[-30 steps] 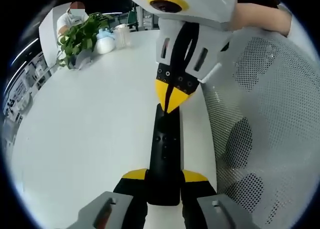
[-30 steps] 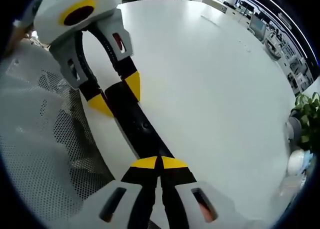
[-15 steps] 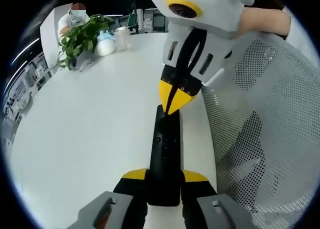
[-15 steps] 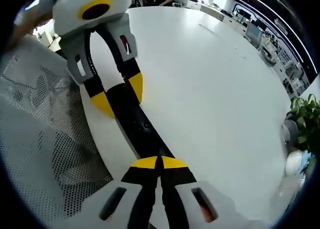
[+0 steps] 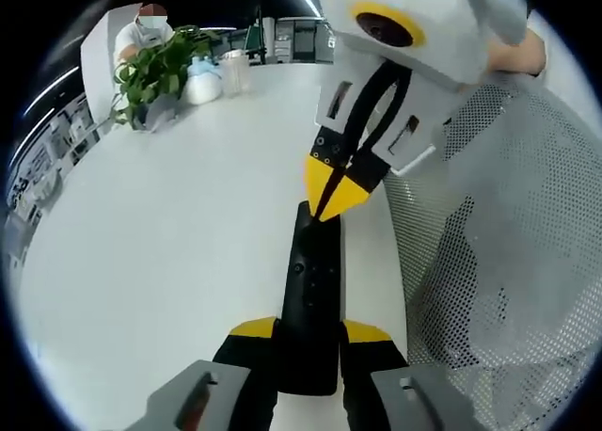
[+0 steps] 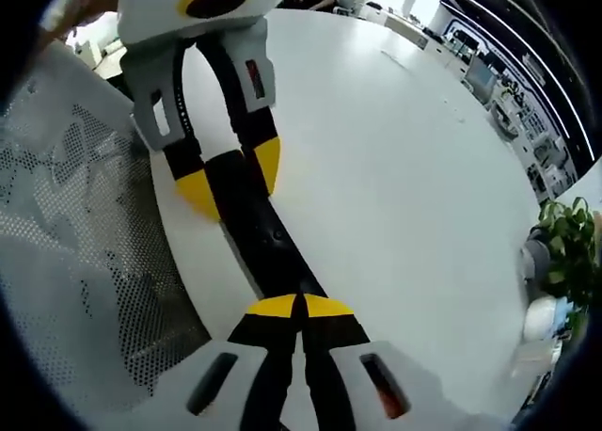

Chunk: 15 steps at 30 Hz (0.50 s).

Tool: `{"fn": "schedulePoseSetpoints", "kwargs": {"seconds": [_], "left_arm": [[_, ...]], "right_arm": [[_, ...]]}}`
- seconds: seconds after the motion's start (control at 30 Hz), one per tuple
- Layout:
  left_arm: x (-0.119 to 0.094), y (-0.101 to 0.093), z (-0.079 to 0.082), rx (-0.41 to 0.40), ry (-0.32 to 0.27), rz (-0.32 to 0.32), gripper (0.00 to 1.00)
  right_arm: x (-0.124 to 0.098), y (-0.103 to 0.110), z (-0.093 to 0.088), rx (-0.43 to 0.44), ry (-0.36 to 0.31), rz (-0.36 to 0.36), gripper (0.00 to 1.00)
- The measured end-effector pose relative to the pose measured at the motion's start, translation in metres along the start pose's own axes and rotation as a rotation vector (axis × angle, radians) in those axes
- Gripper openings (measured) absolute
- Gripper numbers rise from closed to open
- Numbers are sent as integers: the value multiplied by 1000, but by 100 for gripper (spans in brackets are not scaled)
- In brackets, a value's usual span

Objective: Press the specified remote control buttons in sequence, fully releasing each button before pressing the next.

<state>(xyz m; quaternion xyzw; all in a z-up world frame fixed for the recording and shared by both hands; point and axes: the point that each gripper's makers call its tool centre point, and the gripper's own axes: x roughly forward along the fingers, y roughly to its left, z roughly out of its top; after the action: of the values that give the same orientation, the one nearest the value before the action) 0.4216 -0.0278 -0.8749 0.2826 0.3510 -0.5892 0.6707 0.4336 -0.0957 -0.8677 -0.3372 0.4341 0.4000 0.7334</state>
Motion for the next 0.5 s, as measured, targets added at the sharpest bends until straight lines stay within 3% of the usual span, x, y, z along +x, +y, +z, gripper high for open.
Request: {"fn": "schedulePoseSetpoints", "kwargs": {"seconds": [0.07,0.13,0.3,0.43,0.5], "left_arm": [[1,0,0,11,14,10,24],[0,1,-1,10,13,14,24],[1,2,-1,9,23,19,24],[1,3,-1,19,40,11,24],[1,2,-2,22,46,11,24]], "right_arm": [[0,-1,0,49,-33,9,0],[-1,0,-1,37,-56,-1,0],[1,1,2,-9,5,-23,0],[2,-2,3,6,35,-13,0],[1,-1,2,70,22,19,0]]}}
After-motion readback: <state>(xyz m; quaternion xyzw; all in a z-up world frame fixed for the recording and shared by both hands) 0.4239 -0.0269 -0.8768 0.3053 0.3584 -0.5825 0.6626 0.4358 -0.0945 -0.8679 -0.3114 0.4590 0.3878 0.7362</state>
